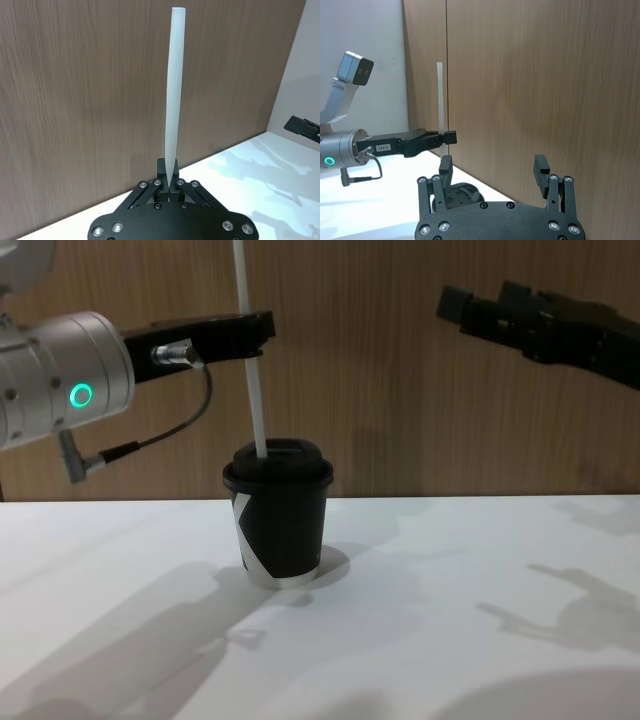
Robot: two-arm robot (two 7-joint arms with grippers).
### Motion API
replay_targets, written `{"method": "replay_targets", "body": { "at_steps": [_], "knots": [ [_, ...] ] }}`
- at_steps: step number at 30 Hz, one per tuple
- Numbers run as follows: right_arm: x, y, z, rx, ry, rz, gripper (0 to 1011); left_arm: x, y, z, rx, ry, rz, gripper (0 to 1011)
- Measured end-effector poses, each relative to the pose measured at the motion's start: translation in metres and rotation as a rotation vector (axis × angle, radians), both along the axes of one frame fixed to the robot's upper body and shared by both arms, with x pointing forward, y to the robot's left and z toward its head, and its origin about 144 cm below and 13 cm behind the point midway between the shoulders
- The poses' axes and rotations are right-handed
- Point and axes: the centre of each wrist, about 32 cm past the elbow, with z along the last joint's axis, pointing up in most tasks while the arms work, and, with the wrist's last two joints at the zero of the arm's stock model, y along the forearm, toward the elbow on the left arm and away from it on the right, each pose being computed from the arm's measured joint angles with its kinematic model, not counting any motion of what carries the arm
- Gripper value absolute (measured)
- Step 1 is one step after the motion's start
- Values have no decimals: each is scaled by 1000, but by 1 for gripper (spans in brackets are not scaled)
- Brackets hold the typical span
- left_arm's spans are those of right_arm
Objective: Pick up the straw with one hand, pass it to the other hand, and insert it into the cup.
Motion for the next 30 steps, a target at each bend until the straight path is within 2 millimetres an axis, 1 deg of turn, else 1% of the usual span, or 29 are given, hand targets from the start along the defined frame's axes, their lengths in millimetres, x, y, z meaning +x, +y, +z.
{"method": "replay_targets", "body": {
  "at_steps": [16,30],
  "knots": [
    [0,0,0,0,0,0,1001,7,-4,-1,-4,1,-14,6],
    [0,0,0,0,0,0,1001,3,-4,1,2,-8,-18,6]
  ]
}}
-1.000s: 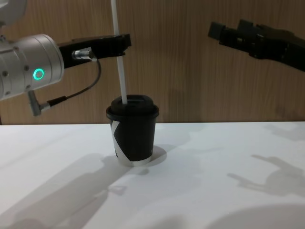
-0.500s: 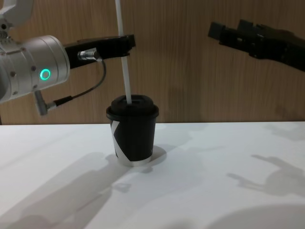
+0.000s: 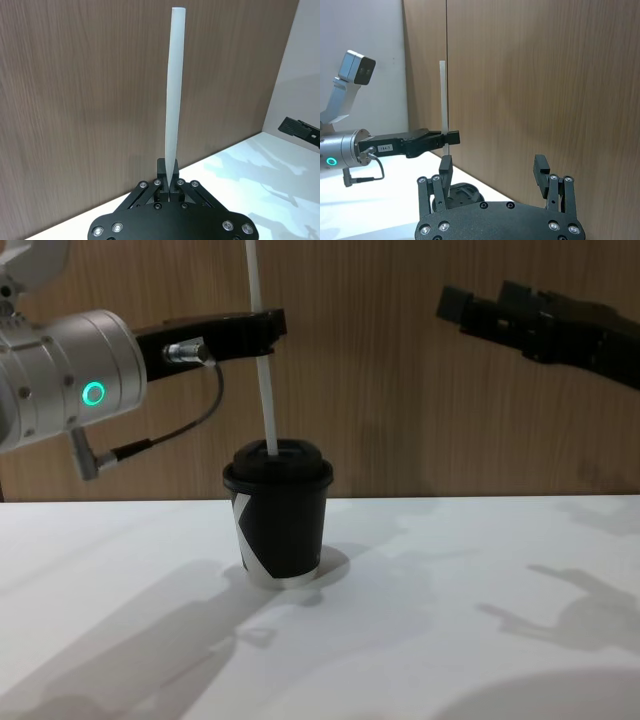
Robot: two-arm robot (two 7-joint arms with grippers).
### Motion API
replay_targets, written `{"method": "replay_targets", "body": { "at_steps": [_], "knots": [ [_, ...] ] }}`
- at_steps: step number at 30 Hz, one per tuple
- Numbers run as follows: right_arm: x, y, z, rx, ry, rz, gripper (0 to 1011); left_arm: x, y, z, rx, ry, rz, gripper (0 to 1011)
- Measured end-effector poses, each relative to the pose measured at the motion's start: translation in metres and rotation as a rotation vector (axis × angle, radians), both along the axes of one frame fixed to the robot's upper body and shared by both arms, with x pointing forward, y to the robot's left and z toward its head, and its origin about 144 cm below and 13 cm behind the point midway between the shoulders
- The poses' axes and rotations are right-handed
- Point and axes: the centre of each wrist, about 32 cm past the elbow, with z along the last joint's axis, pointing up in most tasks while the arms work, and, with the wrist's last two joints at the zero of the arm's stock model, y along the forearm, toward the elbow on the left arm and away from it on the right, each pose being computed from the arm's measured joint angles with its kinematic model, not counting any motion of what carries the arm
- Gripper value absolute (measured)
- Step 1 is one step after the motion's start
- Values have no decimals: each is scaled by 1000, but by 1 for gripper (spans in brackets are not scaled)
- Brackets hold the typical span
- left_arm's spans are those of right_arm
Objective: Pick up the straw with one hand, pass it to the other hand, and insert it into the cup.
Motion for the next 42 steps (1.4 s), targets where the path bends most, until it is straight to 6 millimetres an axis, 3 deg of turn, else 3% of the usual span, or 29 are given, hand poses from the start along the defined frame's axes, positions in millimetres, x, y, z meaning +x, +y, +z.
{"method": "replay_targets", "body": {
  "at_steps": [42],
  "knots": [
    [0,0,0,0,0,0,1001,2,0,-6,29,6,-8,7]
  ]
}}
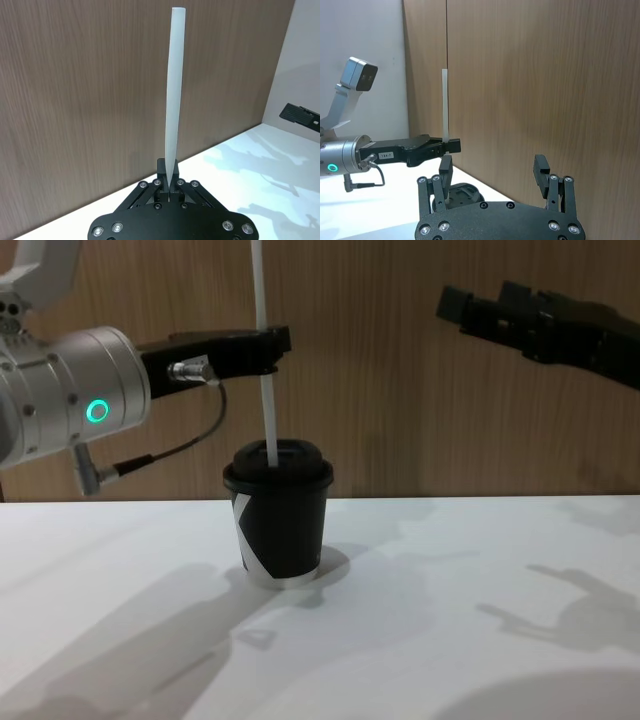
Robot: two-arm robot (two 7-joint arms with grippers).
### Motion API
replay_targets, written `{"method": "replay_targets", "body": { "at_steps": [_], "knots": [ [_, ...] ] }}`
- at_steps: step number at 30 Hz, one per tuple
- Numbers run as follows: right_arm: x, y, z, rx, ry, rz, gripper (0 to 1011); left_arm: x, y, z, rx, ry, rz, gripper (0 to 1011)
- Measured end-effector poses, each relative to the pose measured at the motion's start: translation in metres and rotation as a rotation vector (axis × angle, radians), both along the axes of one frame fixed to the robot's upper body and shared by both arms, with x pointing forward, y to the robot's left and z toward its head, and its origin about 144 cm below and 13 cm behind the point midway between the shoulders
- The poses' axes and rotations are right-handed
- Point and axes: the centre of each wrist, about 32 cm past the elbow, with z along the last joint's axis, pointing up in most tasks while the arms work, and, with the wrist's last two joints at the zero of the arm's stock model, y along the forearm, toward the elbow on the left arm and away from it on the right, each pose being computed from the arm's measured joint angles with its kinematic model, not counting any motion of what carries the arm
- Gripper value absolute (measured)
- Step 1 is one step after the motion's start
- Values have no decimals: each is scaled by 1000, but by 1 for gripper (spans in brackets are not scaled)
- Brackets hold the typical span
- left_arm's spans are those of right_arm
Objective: Pick up the straw with one hand, pass it to the other hand, and insert it into the cup.
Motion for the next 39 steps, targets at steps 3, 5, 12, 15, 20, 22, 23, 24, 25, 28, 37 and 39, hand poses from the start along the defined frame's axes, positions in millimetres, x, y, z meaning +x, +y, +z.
{"method": "replay_targets", "body": {
  "at_steps": [3,5,12,15,20,22,23,24,25,28,37,39],
  "knots": [
    [0,0,0,0,0,0,1001,1,0,-1,1,3,-2,6],
    [0,0,0,0,0,0,1001,2,-1,-2,1,4,-4,6],
    [0,0,0,0,0,0,1001,5,-2,-6,3,15,-10,6],
    [0,0,0,0,0,0,1001,7,-2,-7,5,24,-10,6],
    [0,0,0,0,0,0,1001,10,-4,-10,10,45,-7,60],
    [0,0,0,0,0,0,1001,11,-4,-10,10,52,-4,108],
    [0,0,0,0,0,0,1001,11,-4,-11,11,55,-1,141],
    [0,0,0,0,0,0,1001,12,-5,-12,11,61,4,170],
    [0,0,0,0,0,0,1001,12,-5,-12,12,63,7,197],
    [0,0,0,0,0,0,1001,12,-5,-14,12,71,18,292],
    [0,0,0,0,0,0,1001,3,-4,-24,14,89,44,577],
    [0,0,0,0,0,0,1001,1,-3,-26,15,91,46,637]
  ]
}}
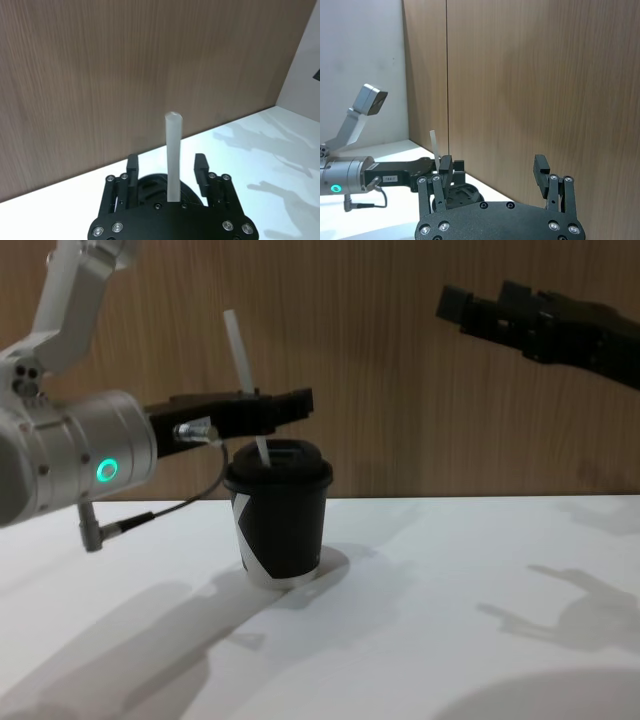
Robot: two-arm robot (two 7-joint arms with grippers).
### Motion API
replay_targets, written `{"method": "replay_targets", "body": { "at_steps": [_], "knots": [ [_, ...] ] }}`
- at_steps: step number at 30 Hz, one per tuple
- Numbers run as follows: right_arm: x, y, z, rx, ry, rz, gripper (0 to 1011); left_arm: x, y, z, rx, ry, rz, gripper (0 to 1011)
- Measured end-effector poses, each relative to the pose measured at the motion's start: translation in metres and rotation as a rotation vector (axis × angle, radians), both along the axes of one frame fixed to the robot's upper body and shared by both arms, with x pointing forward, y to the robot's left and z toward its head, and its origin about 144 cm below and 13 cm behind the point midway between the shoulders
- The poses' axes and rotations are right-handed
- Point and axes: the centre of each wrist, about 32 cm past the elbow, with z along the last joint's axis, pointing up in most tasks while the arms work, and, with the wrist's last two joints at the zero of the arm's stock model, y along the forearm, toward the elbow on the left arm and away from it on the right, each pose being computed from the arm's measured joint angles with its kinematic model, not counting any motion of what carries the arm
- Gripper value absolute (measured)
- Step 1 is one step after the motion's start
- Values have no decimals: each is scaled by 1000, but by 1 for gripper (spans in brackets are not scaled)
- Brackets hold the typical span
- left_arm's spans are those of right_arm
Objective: Pick up the straw with one hand, pass it to the other hand, and insert it into the cup.
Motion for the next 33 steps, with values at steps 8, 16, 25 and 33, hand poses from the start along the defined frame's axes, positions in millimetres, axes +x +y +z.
{"method": "replay_targets", "body": {
  "at_steps": [8,16,25,33],
  "knots": [
    [0,0,0,0,0,0,1001,-18,6,-11,-1,-10,-9,889],
    [0,0,0,0,0,0,1001,-33,11,-19,-9,-32,-22,1000],
    [0,0,0,0,0,0,1001,-53,19,-27,-24,-71,-32,999],
    [0,0,0,0,0,0,1001,-67,25,-31,-31,-100,-26,1000]
  ]
}}
